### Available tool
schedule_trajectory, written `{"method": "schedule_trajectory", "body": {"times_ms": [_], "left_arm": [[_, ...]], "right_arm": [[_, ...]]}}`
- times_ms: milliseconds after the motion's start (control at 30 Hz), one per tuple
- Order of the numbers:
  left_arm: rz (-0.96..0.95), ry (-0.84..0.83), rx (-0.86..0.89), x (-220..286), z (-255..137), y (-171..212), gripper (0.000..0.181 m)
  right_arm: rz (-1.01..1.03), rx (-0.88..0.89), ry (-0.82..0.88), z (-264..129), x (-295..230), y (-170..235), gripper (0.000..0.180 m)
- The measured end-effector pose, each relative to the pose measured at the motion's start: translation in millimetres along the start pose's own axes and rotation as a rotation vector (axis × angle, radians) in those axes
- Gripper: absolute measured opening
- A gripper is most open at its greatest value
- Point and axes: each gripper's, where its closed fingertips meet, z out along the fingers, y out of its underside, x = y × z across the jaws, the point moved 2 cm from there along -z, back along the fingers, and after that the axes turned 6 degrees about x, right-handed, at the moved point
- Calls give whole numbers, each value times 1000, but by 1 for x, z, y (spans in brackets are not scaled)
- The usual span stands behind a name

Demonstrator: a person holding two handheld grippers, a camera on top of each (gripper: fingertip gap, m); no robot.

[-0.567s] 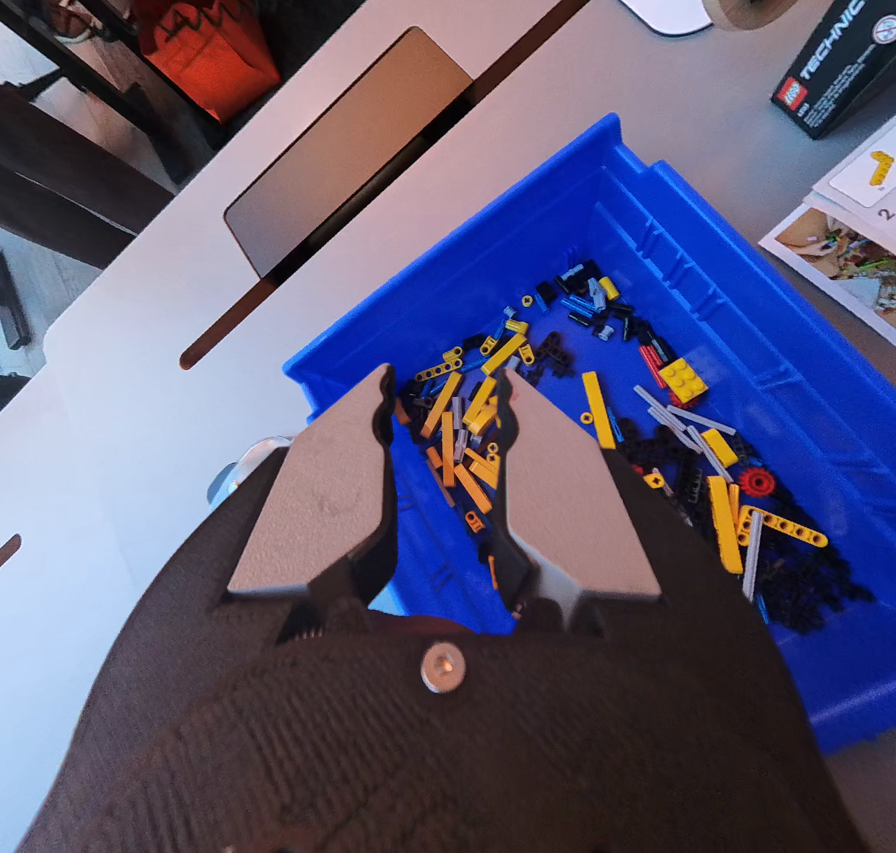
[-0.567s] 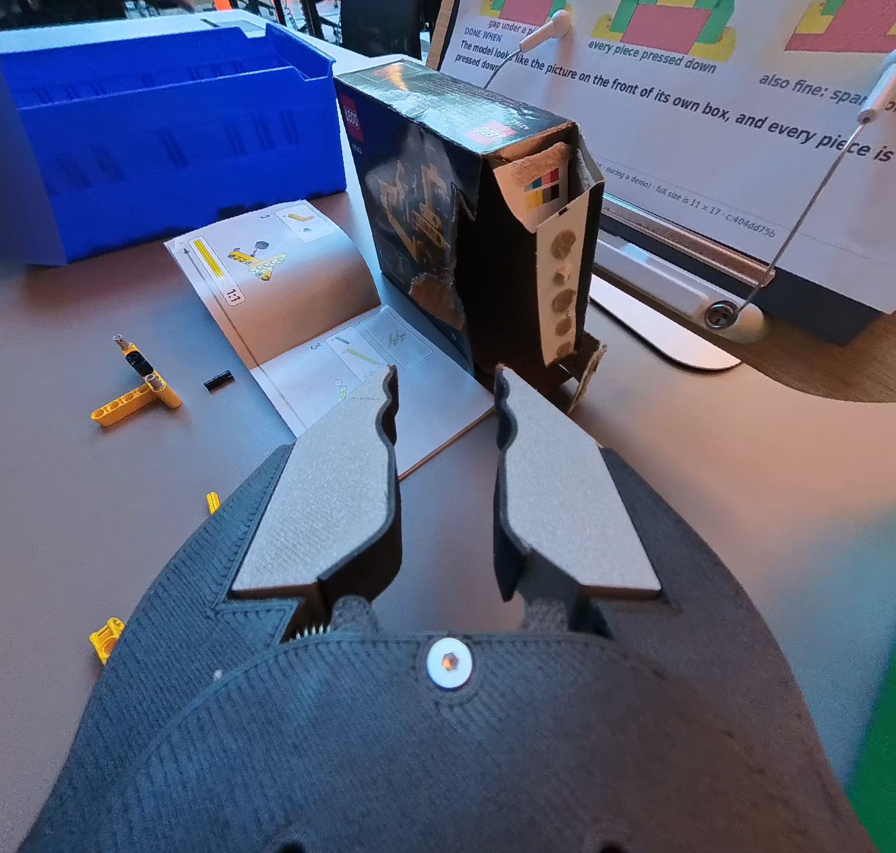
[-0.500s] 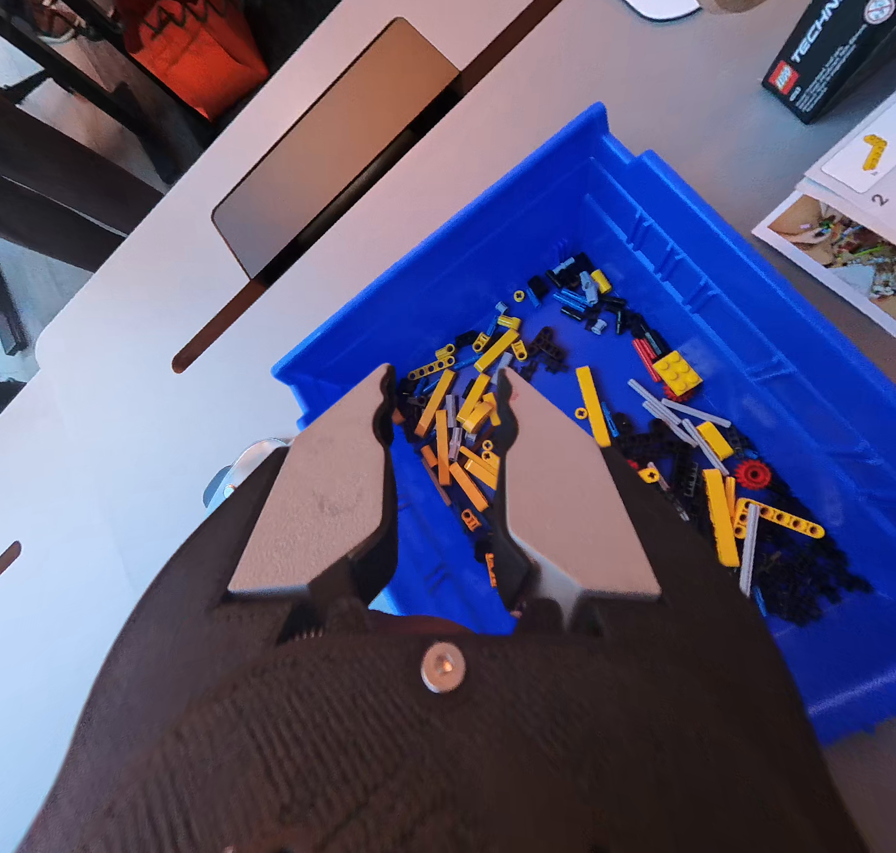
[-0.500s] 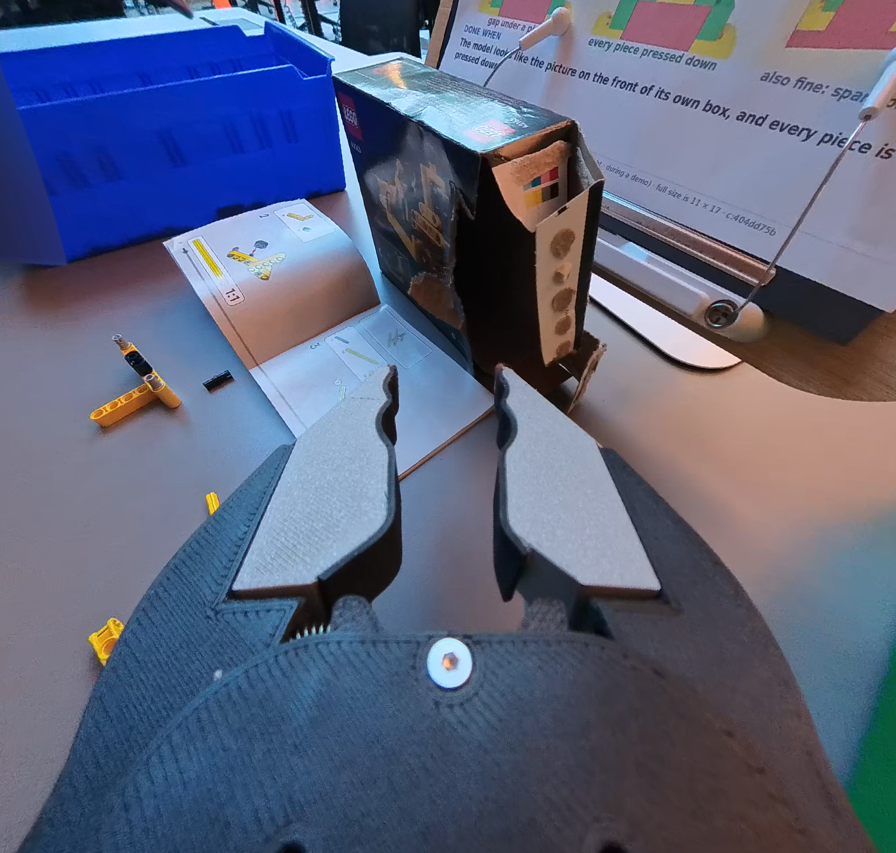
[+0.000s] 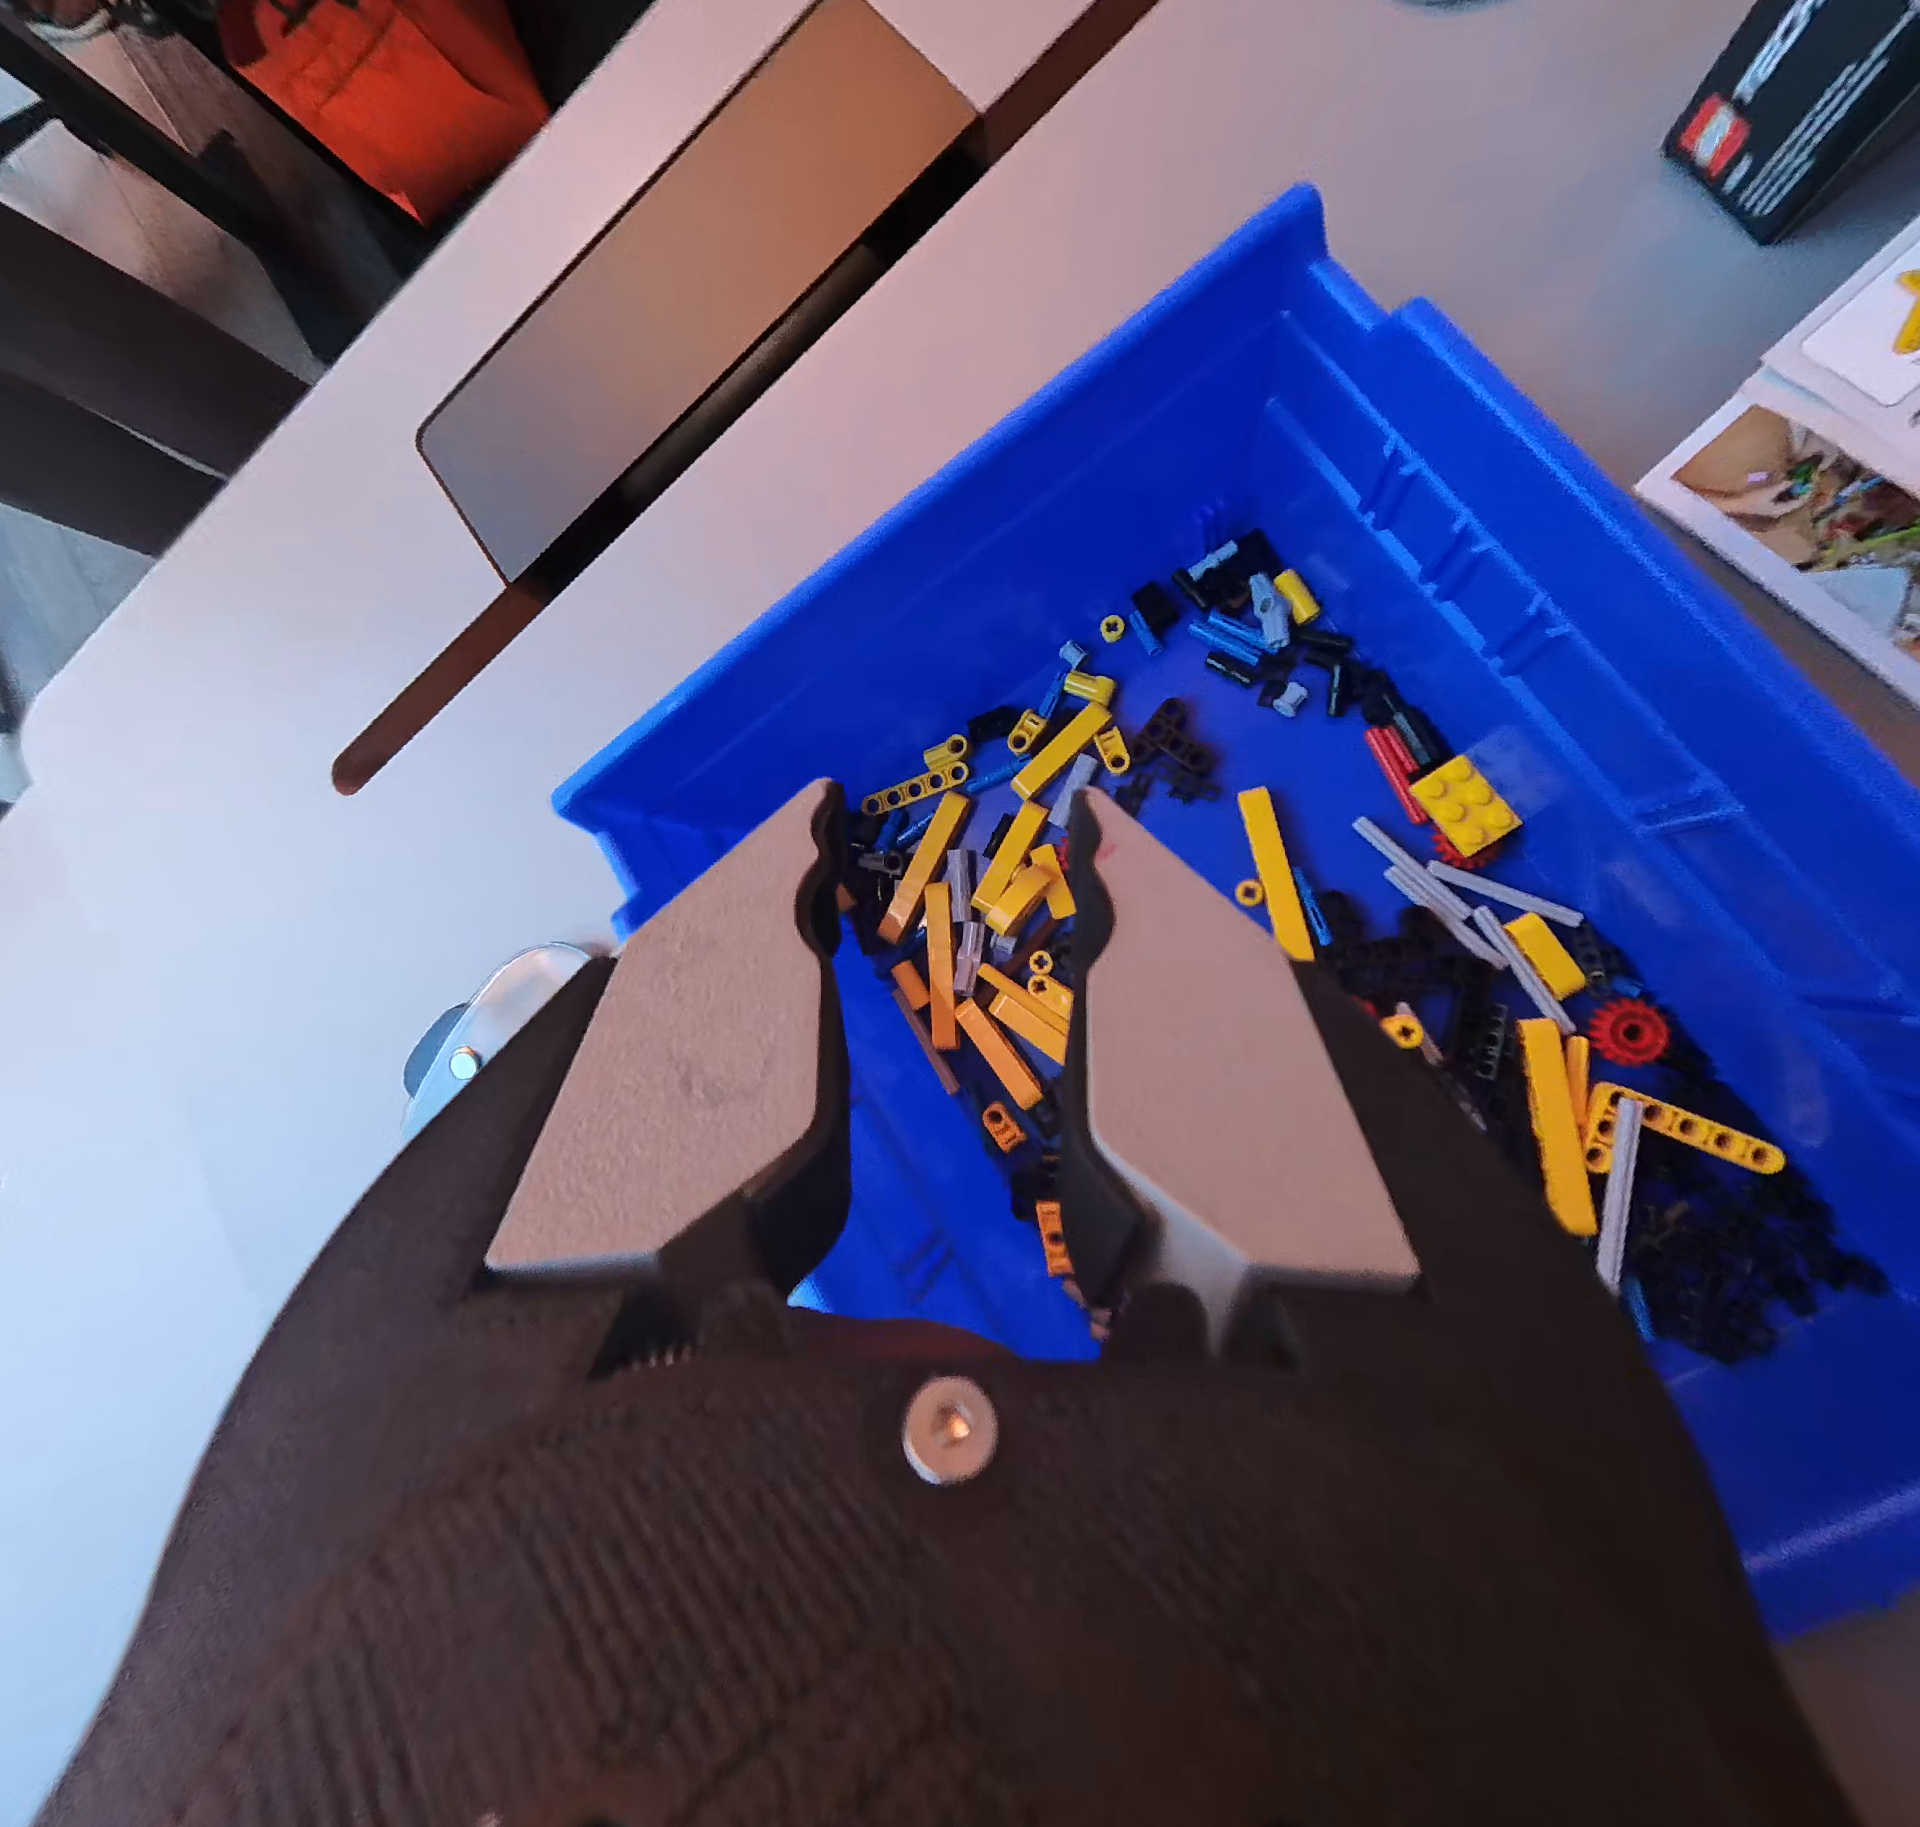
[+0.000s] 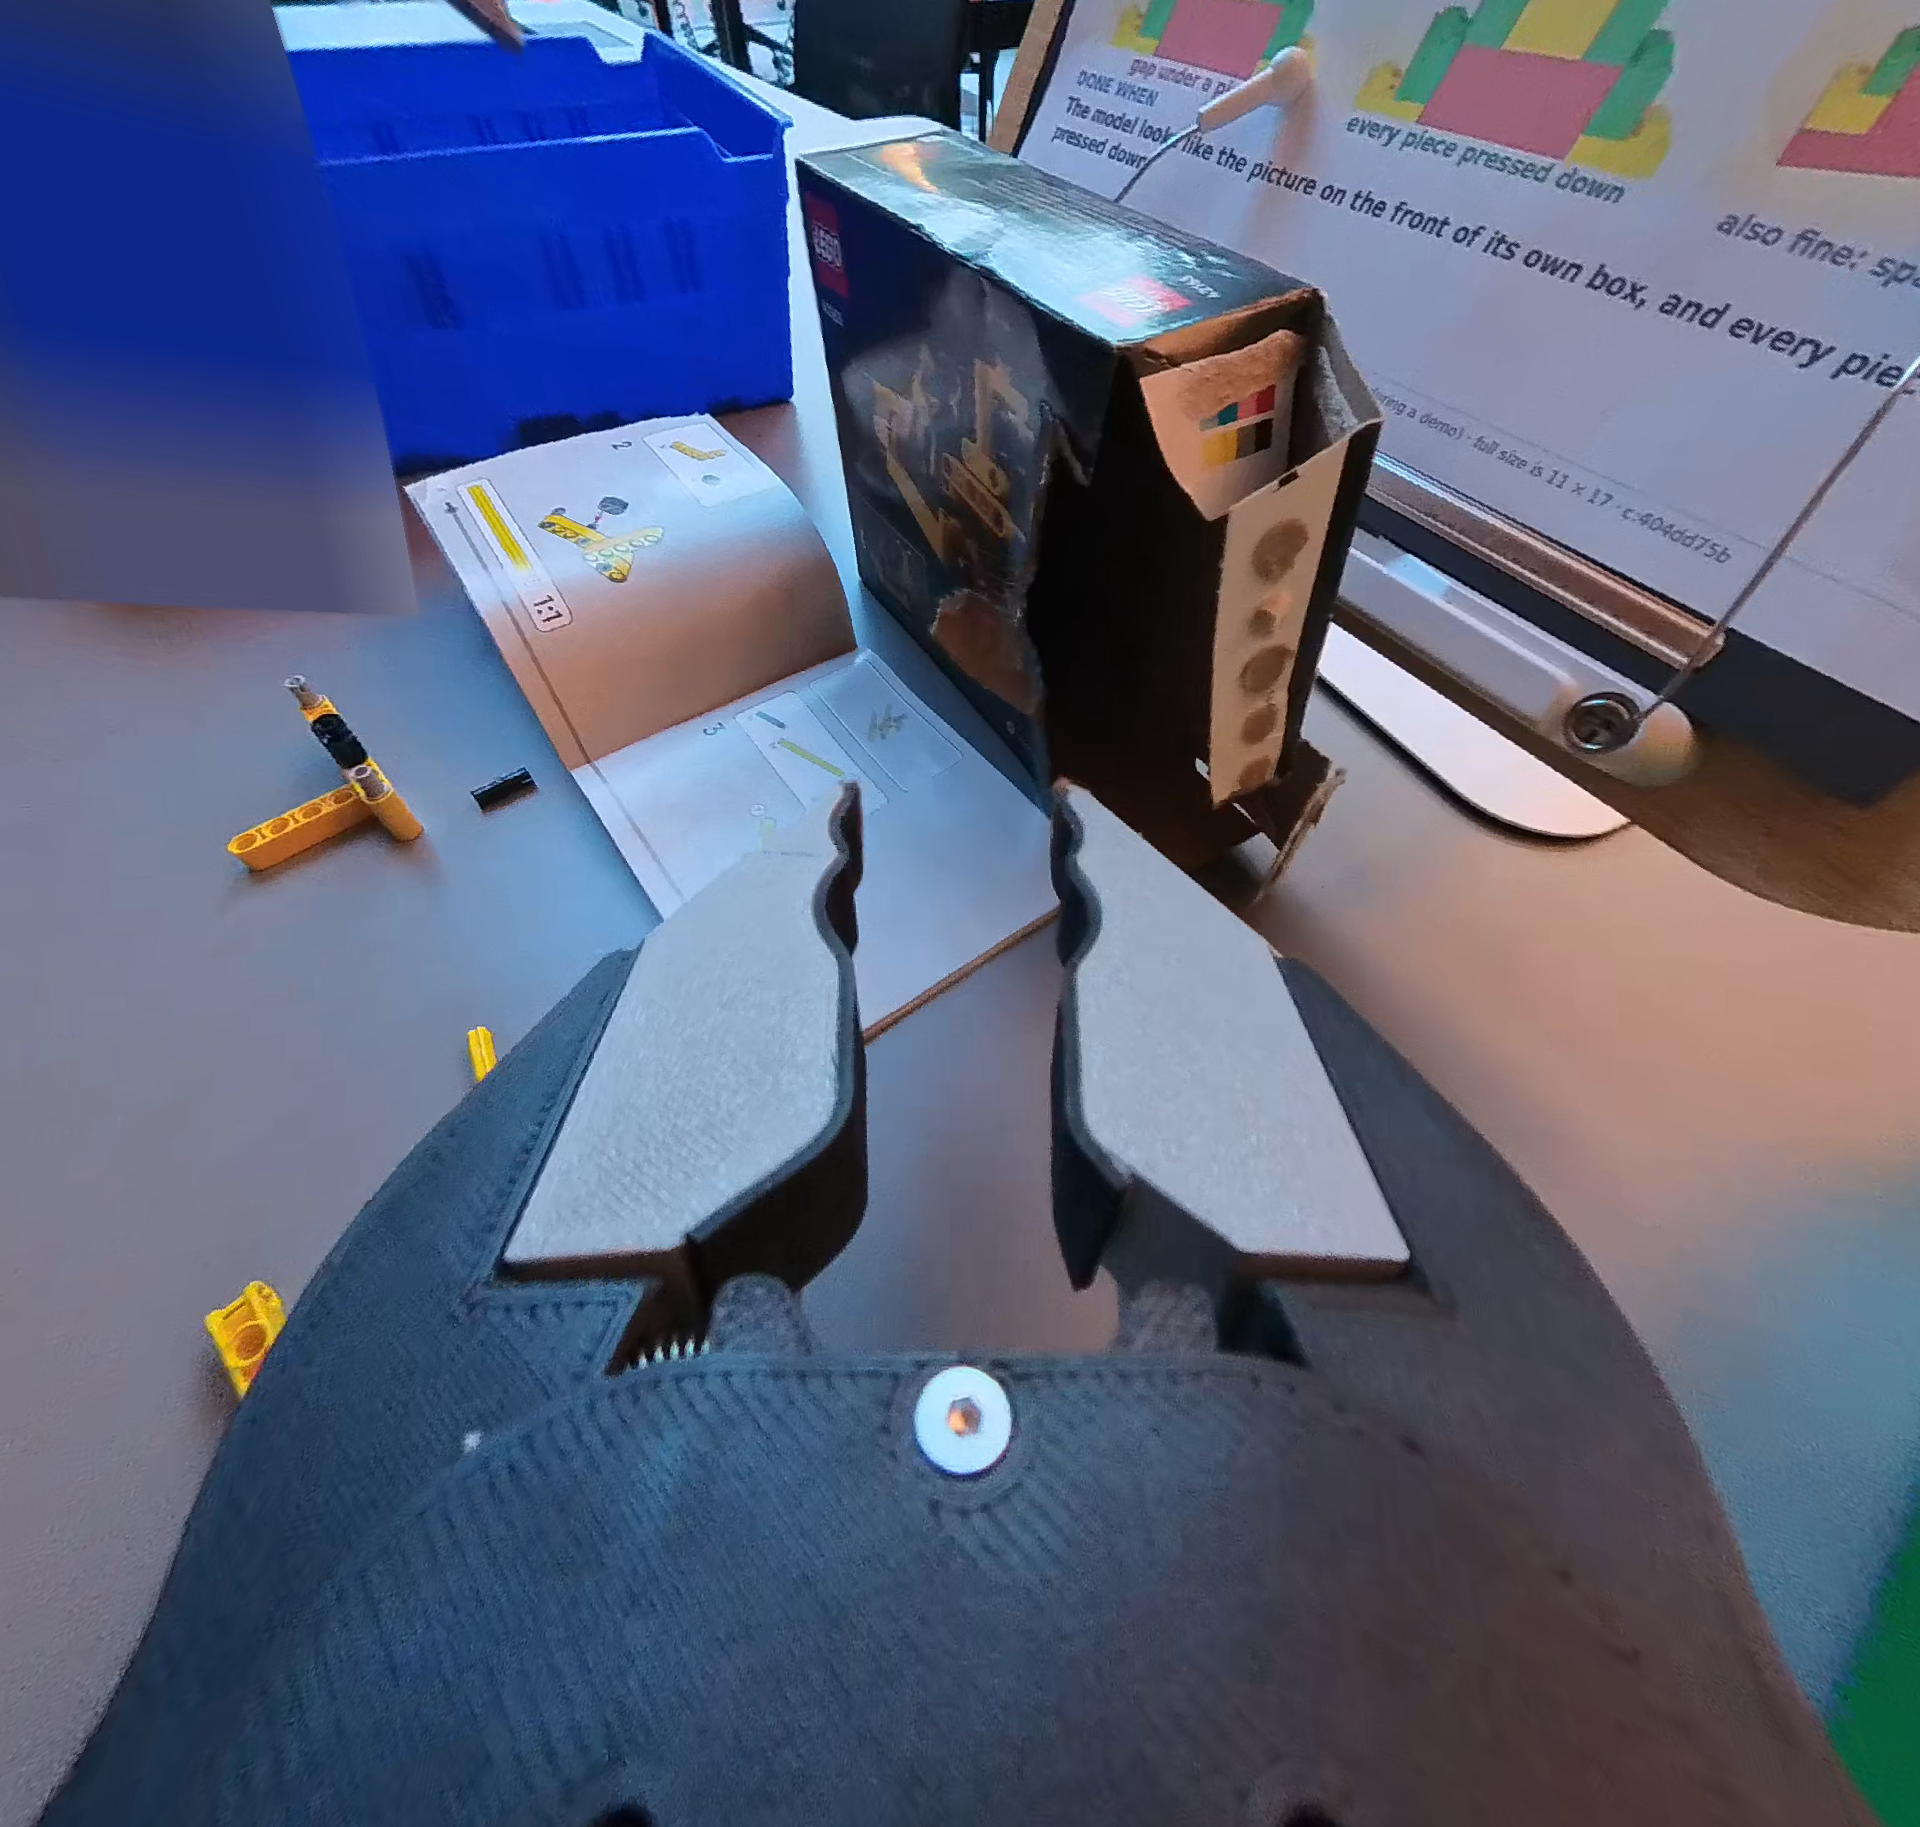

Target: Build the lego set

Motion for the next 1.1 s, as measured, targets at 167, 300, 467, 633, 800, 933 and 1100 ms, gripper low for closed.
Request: {"method": "schedule_trajectory", "body": {"times_ms": [167, 300, 467, 633, 800, 933, 1100], "left_arm": [[-129, 24, 154, -26, -34, -7, 41], [-246, 30, 355, -45, -67, -25, 38], [-237, 84, 332, -31, -47, -32, 38], [-176, 130, 223, -8, -12, -29, 40], [-190, 125, 222, -10, -9, -29, 40], [-153, 65, 147, 2, 8, -27, 19], [-92, -145, -24, 9, 55, -13, 18]], "right_arm": [[18, 44, -52, -3, -6, -5, 33], [34, 59, -81, -4, -9, -7, 34], [44, 66, -84, -5, -8, -8, 34], [49, 74, -87, -5, -8, -9, 34], [74, 76, -68, -4, -2, -9, 35], [86, 79, -19, -4, 7, -9, 35], [58, 59, 15, -2, 9, -7, 35]]}}
